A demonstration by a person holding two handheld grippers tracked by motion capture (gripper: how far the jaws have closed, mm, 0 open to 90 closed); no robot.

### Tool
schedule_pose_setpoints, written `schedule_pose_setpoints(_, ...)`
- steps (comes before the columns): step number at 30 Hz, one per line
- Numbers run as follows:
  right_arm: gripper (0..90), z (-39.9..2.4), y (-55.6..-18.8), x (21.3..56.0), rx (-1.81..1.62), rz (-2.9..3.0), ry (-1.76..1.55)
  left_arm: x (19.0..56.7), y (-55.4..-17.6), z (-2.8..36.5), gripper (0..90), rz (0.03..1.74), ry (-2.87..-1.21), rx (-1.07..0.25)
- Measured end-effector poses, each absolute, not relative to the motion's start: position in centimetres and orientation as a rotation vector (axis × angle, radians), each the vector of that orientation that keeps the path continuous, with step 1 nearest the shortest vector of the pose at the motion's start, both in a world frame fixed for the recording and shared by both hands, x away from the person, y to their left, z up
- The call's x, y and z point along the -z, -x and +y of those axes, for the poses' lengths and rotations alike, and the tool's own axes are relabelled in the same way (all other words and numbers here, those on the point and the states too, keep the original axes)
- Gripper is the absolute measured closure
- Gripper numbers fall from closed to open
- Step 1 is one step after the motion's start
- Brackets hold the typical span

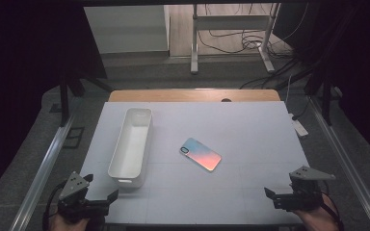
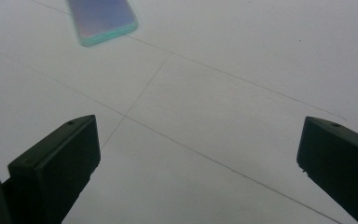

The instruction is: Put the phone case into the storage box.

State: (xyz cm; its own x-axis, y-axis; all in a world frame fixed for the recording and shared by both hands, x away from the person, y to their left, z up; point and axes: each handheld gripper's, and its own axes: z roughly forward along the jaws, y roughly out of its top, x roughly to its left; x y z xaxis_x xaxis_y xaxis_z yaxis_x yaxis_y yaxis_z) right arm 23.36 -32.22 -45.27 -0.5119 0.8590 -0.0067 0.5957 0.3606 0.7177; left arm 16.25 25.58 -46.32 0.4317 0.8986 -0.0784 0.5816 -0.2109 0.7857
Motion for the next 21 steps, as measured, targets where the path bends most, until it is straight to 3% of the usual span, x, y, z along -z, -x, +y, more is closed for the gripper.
schedule_pose_setpoints(21,0.0,-32.24,-23.52,45.30,-0.952,2.273,-1.271,46.34,-16.22,25.65,0.8,1.217,-1.917,-0.497)
